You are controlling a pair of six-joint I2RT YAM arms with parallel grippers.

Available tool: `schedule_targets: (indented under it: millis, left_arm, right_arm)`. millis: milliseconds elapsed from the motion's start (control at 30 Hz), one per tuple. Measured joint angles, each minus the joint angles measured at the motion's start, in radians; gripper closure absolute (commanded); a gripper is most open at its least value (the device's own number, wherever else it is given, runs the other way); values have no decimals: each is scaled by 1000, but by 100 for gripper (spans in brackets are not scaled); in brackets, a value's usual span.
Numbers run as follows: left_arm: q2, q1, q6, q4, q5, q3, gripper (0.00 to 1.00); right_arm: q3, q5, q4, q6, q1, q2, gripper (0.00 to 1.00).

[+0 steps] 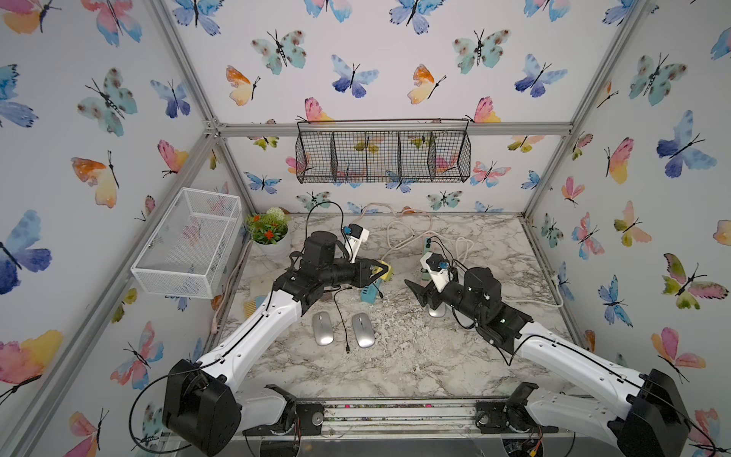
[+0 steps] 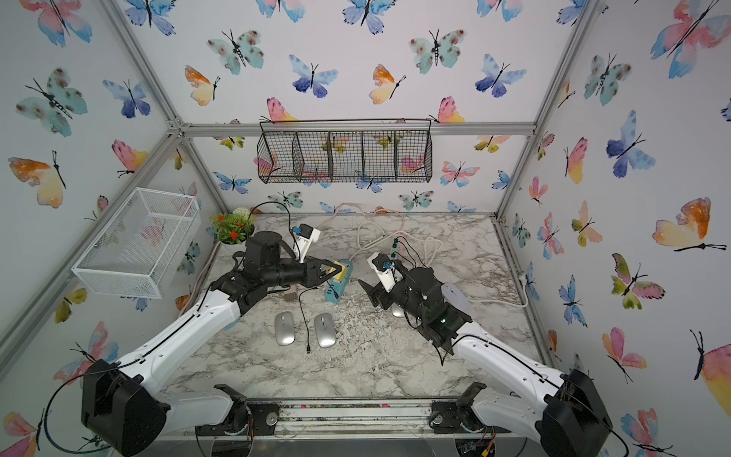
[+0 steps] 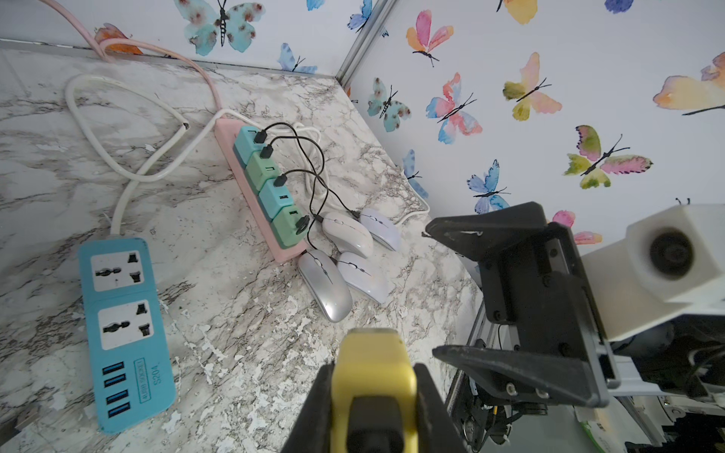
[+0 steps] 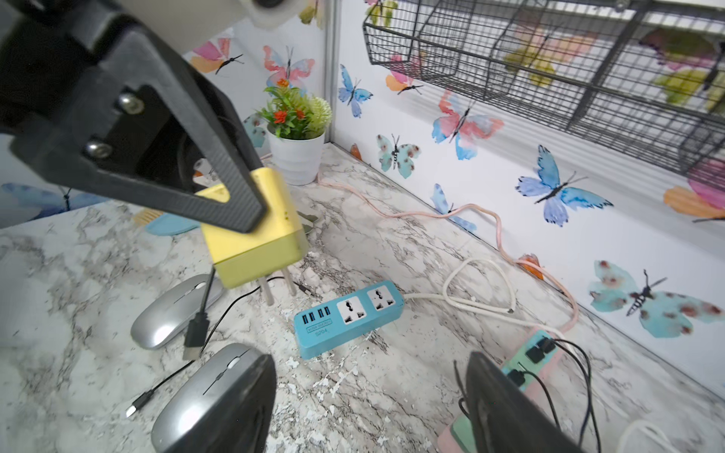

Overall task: Unplug the wireless mouse
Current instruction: Remove the power cord from the plug.

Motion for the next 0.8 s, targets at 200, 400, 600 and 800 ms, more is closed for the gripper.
schedule_targets:
  millis: [200, 400, 600, 800]
  left_arm:
    - [-5, 0, -28, 14, 26, -13, 100]
    - [-8, 0, -41, 21, 32, -19, 100]
    - [-10, 0, -49, 24, 35, -19, 100]
    - [-10, 0, -56, 36, 37, -19, 100]
  right_arm:
    - [61, -50, -21, -126, 23, 31, 24]
    - [111, -48, -29, -199, 78, 107, 26]
    - [152, -45, -33, -228, 93, 162, 34]
    - [183, -42, -18, -237, 113, 220, 41]
